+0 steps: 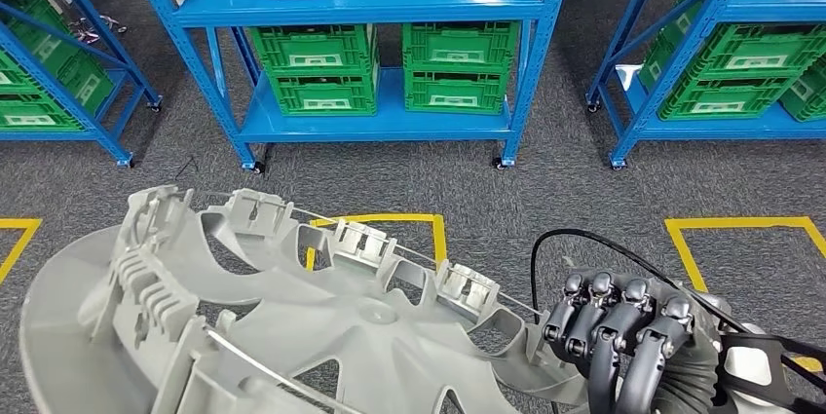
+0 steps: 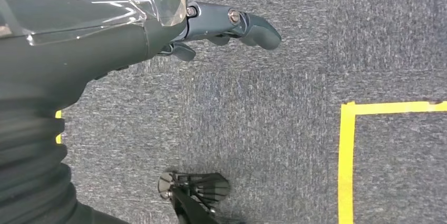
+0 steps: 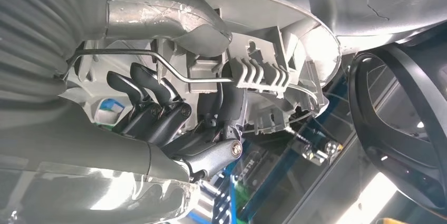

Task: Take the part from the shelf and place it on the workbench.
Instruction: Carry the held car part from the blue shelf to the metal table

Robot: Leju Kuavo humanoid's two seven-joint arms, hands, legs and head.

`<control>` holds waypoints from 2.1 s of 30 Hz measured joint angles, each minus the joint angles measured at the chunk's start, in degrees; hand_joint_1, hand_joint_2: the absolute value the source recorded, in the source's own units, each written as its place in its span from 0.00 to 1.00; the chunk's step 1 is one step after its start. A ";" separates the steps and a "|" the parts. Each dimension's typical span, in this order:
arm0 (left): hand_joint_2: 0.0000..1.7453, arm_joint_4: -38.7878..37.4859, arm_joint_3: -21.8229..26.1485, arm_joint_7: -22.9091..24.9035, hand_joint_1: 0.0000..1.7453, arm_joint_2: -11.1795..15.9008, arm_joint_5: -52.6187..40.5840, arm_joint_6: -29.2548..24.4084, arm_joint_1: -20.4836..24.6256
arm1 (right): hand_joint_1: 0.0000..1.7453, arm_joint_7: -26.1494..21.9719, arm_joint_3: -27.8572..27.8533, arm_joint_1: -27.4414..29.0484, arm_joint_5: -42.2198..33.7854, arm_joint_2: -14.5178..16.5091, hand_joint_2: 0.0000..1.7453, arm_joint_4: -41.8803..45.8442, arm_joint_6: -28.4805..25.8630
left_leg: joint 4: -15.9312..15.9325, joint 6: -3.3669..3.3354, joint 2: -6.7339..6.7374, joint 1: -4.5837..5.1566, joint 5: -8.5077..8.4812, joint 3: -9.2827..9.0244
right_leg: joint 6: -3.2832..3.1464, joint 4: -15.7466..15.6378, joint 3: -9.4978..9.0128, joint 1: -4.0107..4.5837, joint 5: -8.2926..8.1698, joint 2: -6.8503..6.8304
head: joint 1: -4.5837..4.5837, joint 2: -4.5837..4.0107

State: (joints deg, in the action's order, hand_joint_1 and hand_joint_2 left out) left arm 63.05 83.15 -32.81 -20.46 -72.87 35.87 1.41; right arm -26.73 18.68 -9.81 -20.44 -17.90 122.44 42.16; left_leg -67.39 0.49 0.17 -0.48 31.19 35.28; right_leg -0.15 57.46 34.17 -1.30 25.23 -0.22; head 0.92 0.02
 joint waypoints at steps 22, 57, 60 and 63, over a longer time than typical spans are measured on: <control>1.00 0.33 -0.04 0.67 0.00 -0.17 -1.58 1.75 -0.67 | 0.99 -0.07 0.21 -1.44 -0.79 -0.31 1.00 -0.79 0.09 | 3.40 -0.11 -0.16 0.48 -2.92 4.69 | -0.27 -1.67 -5.13 -0.10 3.39 -0.24 | 0.14 0.00; 1.00 -1.26 -2.37 -0.37 0.00 1.11 -4.75 0.28 -1.31 | 0.99 -0.70 -2.38 4.18 0.37 0.33 1.00 0.87 0.32 | -5.61 0.29 -0.22 -0.09 0.11 3.28 | -0.25 -1.14 -1.32 0.42 0.18 -0.14 | 0.13 0.00; 1.00 -0.60 -2.34 -0.19 0.00 1.02 -4.57 1.06 -1.27 | 0.99 -1.02 -2.57 4.08 0.03 0.50 1.00 0.87 0.80 | 5.52 -0.25 -0.36 -0.08 -1.74 -5.68 | 0.45 -0.63 0.78 0.48 -1.43 -0.07 | 0.09 0.00; 1.00 0.13 -2.34 -0.16 0.00 0.86 -4.54 1.72 -1.29 | 0.99 -0.86 -2.71 3.68 -0.27 0.75 1.00 0.87 1.01 | 12.04 -1.19 -0.49 0.62 -0.47 -9.13 | 1.57 -0.96 1.36 0.38 -3.14 -0.24 | 0.07 0.00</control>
State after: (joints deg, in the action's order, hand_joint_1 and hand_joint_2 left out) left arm 63.18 80.81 -32.97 -19.59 -77.41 37.59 0.12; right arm -27.59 15.97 -6.13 -20.71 -17.15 123.32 43.17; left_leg -55.35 -0.69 -0.33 0.14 30.72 26.15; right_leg 1.42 56.50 35.53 -0.92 22.09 -0.47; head 0.99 0.02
